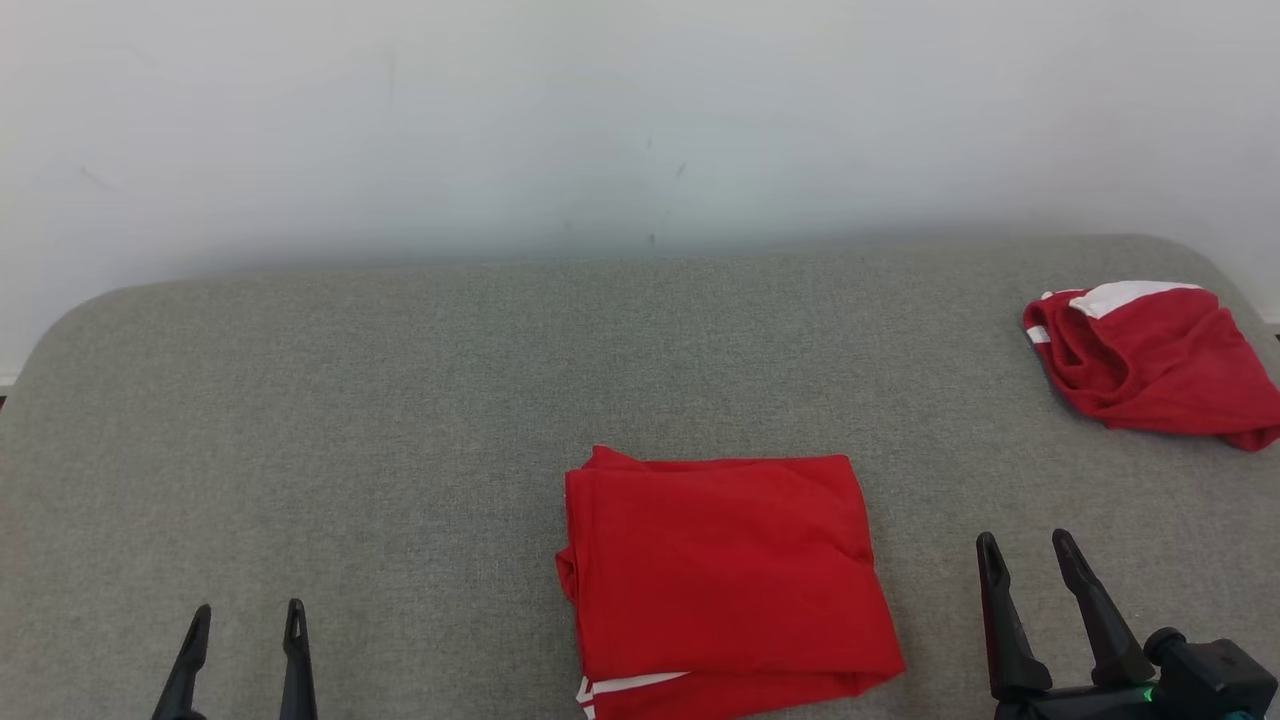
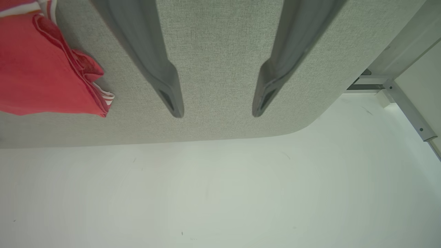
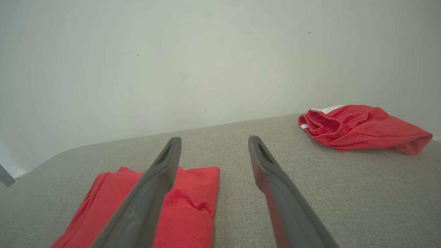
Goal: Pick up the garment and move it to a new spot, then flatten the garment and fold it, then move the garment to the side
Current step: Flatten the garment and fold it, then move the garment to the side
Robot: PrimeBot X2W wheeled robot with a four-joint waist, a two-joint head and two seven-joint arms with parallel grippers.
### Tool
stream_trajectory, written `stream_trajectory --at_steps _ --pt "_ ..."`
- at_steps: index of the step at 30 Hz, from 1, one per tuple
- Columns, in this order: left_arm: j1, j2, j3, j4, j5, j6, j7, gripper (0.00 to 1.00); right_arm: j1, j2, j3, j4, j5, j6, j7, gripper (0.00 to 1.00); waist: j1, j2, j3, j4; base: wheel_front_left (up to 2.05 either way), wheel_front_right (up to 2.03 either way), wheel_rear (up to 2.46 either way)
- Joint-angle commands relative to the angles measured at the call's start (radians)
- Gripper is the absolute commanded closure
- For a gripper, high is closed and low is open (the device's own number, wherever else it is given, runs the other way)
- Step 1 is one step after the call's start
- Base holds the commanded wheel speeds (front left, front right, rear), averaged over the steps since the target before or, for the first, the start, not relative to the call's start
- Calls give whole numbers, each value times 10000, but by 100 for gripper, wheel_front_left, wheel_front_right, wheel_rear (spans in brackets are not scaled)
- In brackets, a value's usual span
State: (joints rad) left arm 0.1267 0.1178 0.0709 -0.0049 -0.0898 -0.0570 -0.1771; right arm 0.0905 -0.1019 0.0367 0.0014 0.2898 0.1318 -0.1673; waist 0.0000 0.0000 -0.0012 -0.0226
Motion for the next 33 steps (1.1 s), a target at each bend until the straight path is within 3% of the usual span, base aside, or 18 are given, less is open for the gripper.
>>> stream_trajectory --at_steps 1,18,26,33 --pt "50 55 -29 -46 -24 31 18 0 87 40 -18 -45 -86 -24 26 0 0 0 13 11 0 0 0" --pt "-52 60 -152 42 -190 152 -62 0 -827 -277 296 238 83 -24 442 0 0 0 60 86 0 0 0" --pt "-487 -49 -407 227 -276 129 -154 0 -2398 -433 451 1745 43 -24 1572 0 0 0 371 459 0 0 0" --pt "-957 -123 -648 554 -354 72 -338 0 -3386 -525 422 3563 -65 -24 1815 0 0 0 804 861 0 0 0"
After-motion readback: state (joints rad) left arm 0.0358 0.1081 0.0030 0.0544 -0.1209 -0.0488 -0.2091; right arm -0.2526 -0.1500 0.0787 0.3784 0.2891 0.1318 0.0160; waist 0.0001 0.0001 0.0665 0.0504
